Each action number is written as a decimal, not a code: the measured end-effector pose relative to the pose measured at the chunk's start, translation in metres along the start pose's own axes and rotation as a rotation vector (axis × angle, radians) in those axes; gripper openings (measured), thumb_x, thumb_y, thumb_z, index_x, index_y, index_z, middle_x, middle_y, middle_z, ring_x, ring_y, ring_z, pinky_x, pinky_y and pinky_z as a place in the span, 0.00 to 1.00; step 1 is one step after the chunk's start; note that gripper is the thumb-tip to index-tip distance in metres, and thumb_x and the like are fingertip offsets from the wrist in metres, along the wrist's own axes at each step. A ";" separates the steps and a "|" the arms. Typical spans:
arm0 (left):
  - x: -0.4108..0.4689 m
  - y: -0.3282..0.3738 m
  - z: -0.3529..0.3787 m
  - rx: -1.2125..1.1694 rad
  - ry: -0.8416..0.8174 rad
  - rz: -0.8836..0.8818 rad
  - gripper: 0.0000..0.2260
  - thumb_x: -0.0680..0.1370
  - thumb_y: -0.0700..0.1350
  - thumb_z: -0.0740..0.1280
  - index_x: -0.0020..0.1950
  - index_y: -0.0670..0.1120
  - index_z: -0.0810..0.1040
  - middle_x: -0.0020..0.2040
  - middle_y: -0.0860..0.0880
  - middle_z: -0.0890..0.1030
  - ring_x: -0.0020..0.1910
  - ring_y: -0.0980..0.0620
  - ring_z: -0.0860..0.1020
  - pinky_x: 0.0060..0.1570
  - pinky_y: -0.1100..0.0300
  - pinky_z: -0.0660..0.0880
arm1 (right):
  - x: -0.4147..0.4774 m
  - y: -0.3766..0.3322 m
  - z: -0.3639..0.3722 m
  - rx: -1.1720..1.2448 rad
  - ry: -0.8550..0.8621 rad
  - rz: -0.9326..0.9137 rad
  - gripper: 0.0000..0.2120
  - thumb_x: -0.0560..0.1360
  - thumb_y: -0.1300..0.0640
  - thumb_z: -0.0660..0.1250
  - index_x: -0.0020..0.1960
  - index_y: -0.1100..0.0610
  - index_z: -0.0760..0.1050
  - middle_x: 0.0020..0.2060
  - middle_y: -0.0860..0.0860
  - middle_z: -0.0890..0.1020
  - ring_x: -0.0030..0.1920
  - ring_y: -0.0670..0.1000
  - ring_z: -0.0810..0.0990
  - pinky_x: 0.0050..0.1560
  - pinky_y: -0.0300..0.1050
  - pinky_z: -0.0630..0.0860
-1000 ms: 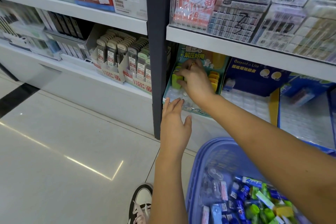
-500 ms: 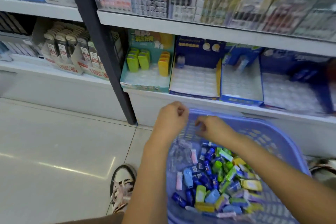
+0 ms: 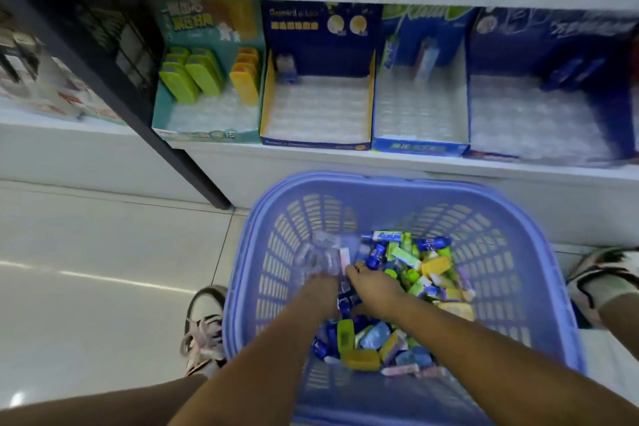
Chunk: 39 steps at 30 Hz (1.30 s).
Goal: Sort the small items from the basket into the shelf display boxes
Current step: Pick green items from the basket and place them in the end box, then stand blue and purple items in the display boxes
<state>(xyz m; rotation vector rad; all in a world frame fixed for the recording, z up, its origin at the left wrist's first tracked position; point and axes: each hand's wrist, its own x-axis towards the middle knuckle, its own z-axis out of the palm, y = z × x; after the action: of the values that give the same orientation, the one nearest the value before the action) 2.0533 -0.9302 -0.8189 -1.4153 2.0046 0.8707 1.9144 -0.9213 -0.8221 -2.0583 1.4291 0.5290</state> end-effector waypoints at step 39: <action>0.003 0.068 -0.058 -1.843 -0.414 -0.005 0.16 0.79 0.52 0.60 0.56 0.41 0.76 0.46 0.41 0.82 0.42 0.44 0.83 0.40 0.52 0.81 | -0.106 0.077 -0.101 1.390 0.005 0.098 0.10 0.68 0.52 0.72 0.48 0.53 0.80 0.35 0.51 0.82 0.31 0.47 0.74 0.28 0.35 0.71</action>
<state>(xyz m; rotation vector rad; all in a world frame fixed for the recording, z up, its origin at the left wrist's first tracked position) 1.9845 -0.9591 -0.7695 -1.5792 0.4527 2.9704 1.8048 -0.9319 -0.6987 -0.8544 1.2732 -0.3986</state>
